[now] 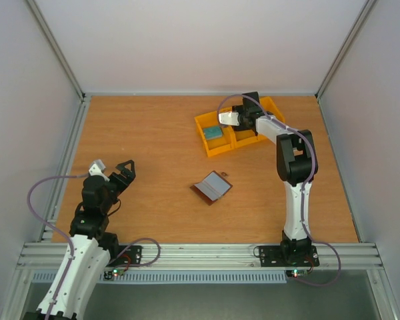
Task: Take the credit cards out of the card holder
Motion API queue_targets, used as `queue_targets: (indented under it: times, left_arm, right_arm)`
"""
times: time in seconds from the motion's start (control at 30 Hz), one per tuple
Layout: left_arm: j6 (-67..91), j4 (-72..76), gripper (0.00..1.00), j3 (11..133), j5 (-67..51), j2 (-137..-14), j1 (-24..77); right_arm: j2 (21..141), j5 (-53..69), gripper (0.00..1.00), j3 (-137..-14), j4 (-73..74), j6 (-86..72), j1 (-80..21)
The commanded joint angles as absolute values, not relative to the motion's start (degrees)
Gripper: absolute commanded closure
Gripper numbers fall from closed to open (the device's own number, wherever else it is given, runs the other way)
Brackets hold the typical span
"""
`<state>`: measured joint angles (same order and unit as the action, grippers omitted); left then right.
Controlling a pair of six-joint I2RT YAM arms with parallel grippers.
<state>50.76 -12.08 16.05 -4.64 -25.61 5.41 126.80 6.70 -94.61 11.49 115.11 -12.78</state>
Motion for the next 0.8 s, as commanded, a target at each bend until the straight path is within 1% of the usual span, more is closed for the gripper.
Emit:
queue_targets:
  times: [0.0,0.13,0.23,0.3,0.37,0.4,0.43,0.47,0.5,0.57,0.63,0.7,0.77]
  left_arm:
    - [51.37,-10.75,0.01,15.38,-3.60,-25.51,5.00]
    - [51.50,-10.81,0.01,15.39,-3.93,-24.89,4.93]
    - [51.34,-10.67,0.01,15.47,-4.09,-23.98,4.93]
    - [51.20,-10.44,0.01,15.55,-4.25,-23.50,4.96]
    - [51.15,-10.21,0.01,15.56,-4.71,-23.11,4.96]
    - [51.15,-10.13,0.01,15.55,-4.96,-23.03,5.01]
    - [51.20,-10.11,0.01,15.56,-5.15,-22.92,5.01]
    - [51.23,-10.06,0.01,15.56,-5.33,-22.88,4.93]
    - [51.24,-10.00,0.01,15.56,-5.48,-22.81,4.99]
    - [51.37,-9.74,0.01,15.56,-5.94,-22.82,4.94]
    - [51.41,-9.25,0.01,15.56,-7.02,-22.95,4.96]
    - [51.65,-9.46,0.00,15.63,-8.73,-23.34,4.97]
    - [52.31,-10.64,0.01,15.88,-10.10,-23.84,5.01]
  right_arm:
    - [122.56,6.61,0.38,-93.09,9.58,114.94,-12.96]
    - [119.07,6.31,0.35,-91.92,10.09,114.30,-12.92]
    - [114.78,7.35,0.32,-89.52,6.96,111.29,-12.35]
    - [111.45,8.25,0.27,-88.29,6.01,108.39,-12.31]
    - [107.05,7.85,0.18,-86.66,4.54,104.49,-13.21]
    - [104.75,5.79,0.13,-86.01,3.48,100.91,-14.47]
    - [102.48,2.53,0.10,-86.05,3.59,95.66,-16.37]
    - [100.34,-1.35,0.09,-87.10,6.08,90.58,-18.42]
    - [98.25,-4.43,0.09,-89.01,11.81,84.58,-20.64]
    - [94.53,-6.39,0.09,-92.56,24.49,72.37,-24.27]
    - [90.86,-3.74,0.10,-92.94,33.55,58.05,-26.42]
    - [87.56,6.91,0.13,-90.99,39.58,44.15,-26.58]
    - [85.57,14.11,0.18,-87.58,43.66,32.09,-27.10]
